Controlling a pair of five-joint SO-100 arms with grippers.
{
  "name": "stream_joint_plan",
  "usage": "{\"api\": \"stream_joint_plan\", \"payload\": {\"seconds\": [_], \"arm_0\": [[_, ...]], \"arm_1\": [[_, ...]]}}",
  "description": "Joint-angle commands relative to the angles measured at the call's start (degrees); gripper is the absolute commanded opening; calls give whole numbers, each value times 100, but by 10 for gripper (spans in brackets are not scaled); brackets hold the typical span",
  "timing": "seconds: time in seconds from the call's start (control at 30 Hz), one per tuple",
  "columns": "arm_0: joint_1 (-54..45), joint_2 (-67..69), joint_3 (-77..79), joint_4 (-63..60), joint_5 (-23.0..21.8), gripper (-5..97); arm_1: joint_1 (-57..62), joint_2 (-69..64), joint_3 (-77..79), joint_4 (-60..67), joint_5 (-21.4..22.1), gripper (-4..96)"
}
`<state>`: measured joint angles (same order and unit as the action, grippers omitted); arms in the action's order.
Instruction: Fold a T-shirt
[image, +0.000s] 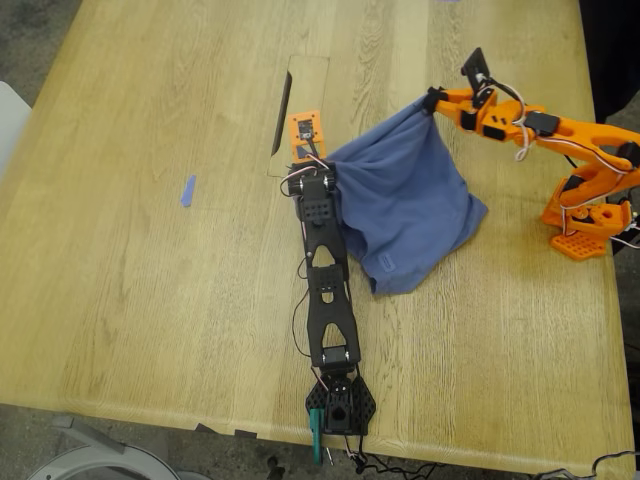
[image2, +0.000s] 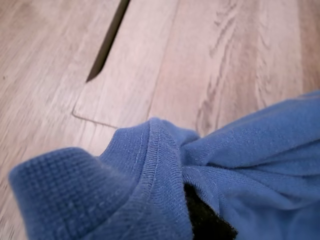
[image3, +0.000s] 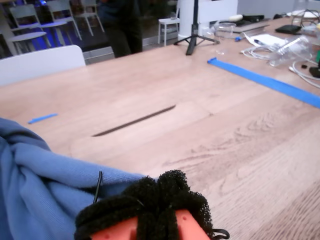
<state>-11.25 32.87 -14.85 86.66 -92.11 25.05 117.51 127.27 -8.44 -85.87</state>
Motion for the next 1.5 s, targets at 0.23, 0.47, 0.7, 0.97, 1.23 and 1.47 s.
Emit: {"api": "stream_joint_plan", "payload": {"seconds": [0.23, 0.47, 0.7, 0.97, 1.23, 1.47], "arm_0": [[-659, -562, -422, -2153, -18, -3], [-976, -923, -413, -3305, -9, -3], [-1213, -923, -413, -4307, 18, -3], [-1046, -448, -422, -4351, 26, -3], [-800, 510, -431, -2312, -44, -3], [-571, 1503, -431, -44, -167, -3]], "arm_1": [[519, -3199, -2136, -1635, 185, 11], [782, -5440, -4764, -1688, 246, 12], [905, -6504, -6337, -1266, 237, 9], [1178, -9281, -12516, 1934, 281, 9], [1195, -8956, -13465, 4359, 413, 4], [1160, -7743, -13465, 6970, 387, 3]]}}
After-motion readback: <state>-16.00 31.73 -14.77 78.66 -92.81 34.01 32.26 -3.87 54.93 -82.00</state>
